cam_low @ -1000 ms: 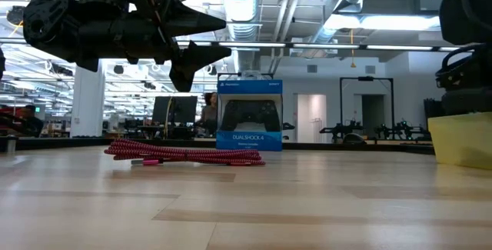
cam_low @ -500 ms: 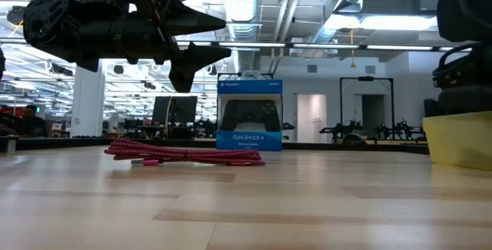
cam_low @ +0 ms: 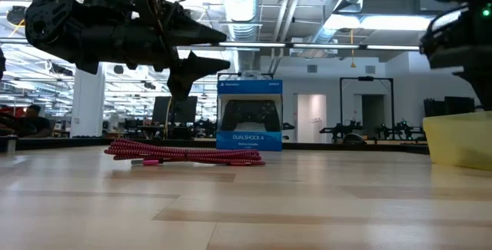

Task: Pick and place USB-C Cables
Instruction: Put the pink charger cable into the yellow bin

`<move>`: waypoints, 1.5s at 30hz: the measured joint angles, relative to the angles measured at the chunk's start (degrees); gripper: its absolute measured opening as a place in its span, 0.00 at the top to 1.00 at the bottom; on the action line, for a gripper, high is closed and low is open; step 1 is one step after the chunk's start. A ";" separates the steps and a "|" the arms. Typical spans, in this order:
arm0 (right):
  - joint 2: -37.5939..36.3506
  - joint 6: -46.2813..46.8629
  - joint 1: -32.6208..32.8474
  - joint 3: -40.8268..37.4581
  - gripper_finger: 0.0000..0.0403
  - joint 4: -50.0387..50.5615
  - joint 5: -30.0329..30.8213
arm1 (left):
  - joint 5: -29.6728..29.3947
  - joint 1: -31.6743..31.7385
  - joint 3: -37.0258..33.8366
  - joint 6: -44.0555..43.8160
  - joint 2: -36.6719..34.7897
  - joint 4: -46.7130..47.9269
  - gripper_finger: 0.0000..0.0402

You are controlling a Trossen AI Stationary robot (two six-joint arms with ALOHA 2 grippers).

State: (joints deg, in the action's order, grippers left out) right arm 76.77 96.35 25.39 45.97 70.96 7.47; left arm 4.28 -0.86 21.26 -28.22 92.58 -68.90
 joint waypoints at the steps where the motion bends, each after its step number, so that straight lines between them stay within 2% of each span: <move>1: 0.00 -0.56 0.00 0.76 0.62 0.45 0.58 | 0.13 -0.03 0.00 0.12 0.00 0.79 0.47; 7: -0.02 -4.19 0.00 5.01 0.61 -0.13 3.18 | 0.96 -0.11 0.02 0.62 0.00 5.15 0.47; 13: -0.04 -12.92 -0.91 8.96 0.61 -7.01 7.48 | 0.96 -0.09 0.00 0.76 0.00 10.15 0.47; 20: -0.04 -30.69 -4.54 12.84 0.63 -21.21 13.00 | 1.50 -0.46 0.01 -1.50 0.00 20.22 0.47; 26: -0.04 -47.57 -7.44 15.29 0.63 -36.15 13.41 | 2.60 -0.48 0.00 -1.61 0.00 25.74 0.47; 34: -0.04 -69.40 -12.36 17.88 0.65 -51.38 13.35 | 5.97 -1.65 0.00 -7.06 0.00 28.18 0.47; 40: -0.04 -72.25 -16.33 17.89 0.66 -54.85 13.33 | 9.55 -3.10 0.00 -7.62 0.00 28.41 0.47; 45: 0.08 -72.04 -17.72 17.89 0.65 -54.77 13.24 | 8.83 -3.06 0.00 -7.23 0.00 28.41 0.47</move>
State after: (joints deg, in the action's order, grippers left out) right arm 76.86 24.32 7.67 63.86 16.19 20.71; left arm 13.10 -3.92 21.26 -35.45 92.58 -40.49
